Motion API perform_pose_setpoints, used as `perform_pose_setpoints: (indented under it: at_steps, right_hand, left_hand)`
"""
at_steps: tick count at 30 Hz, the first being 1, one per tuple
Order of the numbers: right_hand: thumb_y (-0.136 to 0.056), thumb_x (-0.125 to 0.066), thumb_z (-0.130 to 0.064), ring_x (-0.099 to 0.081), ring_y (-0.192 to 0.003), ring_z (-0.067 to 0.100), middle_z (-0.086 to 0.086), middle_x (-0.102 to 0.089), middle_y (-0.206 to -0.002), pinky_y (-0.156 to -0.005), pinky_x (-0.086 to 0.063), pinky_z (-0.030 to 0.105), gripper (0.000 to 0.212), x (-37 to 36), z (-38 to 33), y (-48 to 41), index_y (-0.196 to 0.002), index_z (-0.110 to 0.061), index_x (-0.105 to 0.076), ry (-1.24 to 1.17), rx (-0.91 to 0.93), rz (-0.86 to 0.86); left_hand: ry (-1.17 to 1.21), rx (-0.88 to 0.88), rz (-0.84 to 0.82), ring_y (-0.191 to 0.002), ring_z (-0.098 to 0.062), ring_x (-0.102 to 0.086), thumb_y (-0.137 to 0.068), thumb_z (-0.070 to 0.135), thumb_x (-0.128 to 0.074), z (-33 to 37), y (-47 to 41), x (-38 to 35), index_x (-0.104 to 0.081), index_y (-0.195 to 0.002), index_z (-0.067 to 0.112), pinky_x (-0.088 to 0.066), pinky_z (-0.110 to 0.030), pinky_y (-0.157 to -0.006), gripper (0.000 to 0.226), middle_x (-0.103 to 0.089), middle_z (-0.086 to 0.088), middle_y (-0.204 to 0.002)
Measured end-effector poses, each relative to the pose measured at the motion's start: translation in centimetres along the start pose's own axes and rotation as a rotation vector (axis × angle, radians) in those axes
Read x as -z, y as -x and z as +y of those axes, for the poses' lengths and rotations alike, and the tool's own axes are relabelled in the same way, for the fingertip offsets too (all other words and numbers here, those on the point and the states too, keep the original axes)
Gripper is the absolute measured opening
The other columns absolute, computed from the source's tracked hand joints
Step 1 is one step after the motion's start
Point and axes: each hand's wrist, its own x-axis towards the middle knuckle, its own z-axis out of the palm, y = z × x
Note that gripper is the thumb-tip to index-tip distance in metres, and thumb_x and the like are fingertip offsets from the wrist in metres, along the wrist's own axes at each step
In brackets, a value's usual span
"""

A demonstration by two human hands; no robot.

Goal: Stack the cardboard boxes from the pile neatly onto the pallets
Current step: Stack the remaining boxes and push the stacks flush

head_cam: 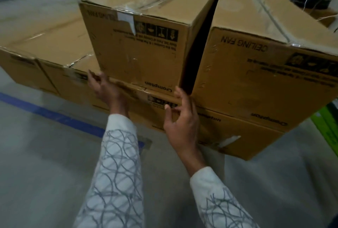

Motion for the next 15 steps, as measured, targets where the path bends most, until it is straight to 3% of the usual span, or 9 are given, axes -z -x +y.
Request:
perform_pose_setpoints:
  at_steps: [4, 7, 9, 10, 12, 15]
  right_hand:
    - [-0.100, -0.064, -0.032, -0.065, -0.110, 0.012, 0.003, -0.040, -0.159, -0.087, -0.059, 0.034, 0.084, -0.6, 0.5, -0.6, -0.165, -0.033, -0.010, 0.074, -0.115, -0.070]
    - [-0.099, -0.063, -0.035, -0.064, -0.109, 0.014, 0.004, -0.055, -0.145, -0.089, -0.058, 0.038, 0.089, -1.2, 0.5, -0.7, -0.164, -0.036, -0.002, 0.105, -0.195, -0.114]
    - [-0.099, -0.064, -0.037, -0.064, -0.113, 0.017, 0.006, -0.060, -0.141, -0.089, -0.057, 0.033, 0.090, -1.7, 0.5, -0.5, -0.163, -0.039, 0.000, 0.108, -0.245, -0.133]
    - [-0.099, -0.064, -0.037, -0.064, -0.111, 0.015, 0.007, -0.060, -0.142, -0.084, -0.055, 0.025, 0.091, -1.9, 0.4, -0.4, -0.163, -0.039, 0.001, 0.103, -0.265, -0.136]
    - [-0.098, -0.065, -0.037, -0.064, -0.100, 0.009, 0.009, -0.061, -0.142, -0.074, -0.047, 0.016, 0.093, -2.2, 0.2, -0.2, -0.163, -0.040, 0.002, 0.088, -0.305, -0.129]
    - [-0.096, -0.066, -0.040, -0.068, -0.106, 0.019, 0.013, -0.059, -0.143, -0.087, -0.057, 0.031, 0.101, -2.7, 0.4, 0.2, -0.159, -0.046, 0.012, 0.045, -0.292, -0.090]
  left_hand:
    - [-0.135, 0.043, -0.088, -0.123, -0.019, -0.052, -0.108, 0.023, -0.044, -1.1, -5.0, -0.1, -0.054, -0.149, 0.022, -0.041, -0.004, -0.082, 0.042, -0.045, -0.008, -0.148]
    - [-0.260, 0.034, -0.179, -0.127, -0.029, -0.054, -0.098, 0.025, -0.050, -2.0, -5.3, 0.4, -0.069, -0.132, 0.030, -0.044, -0.020, -0.101, 0.039, -0.061, -0.007, -0.135]
    - [-0.243, 0.008, -0.183, -0.126, -0.028, -0.055, -0.092, 0.018, -0.052, -2.9, -5.0, 0.8, -0.072, -0.126, 0.036, -0.047, -0.038, -0.110, 0.043, -0.071, 0.009, -0.124]
    - [-0.232, 0.018, -0.181, -0.127, -0.028, -0.056, -0.091, 0.014, -0.051, -2.9, -4.8, 0.9, -0.072, -0.125, 0.036, -0.048, -0.045, -0.111, 0.045, -0.073, 0.014, -0.119]
    - [-0.167, 0.057, -0.182, -0.125, -0.027, -0.061, -0.091, 0.004, -0.049, -2.8, -4.6, 1.0, -0.073, -0.127, 0.029, -0.052, -0.046, -0.107, 0.049, -0.073, 0.004, -0.124]
    - [-0.051, 0.083, -0.199, -0.121, -0.023, -0.066, -0.093, -0.008, -0.047, -2.0, -3.3, 1.2, -0.071, -0.131, 0.016, -0.056, -0.038, -0.103, 0.051, -0.072, -0.004, -0.128]
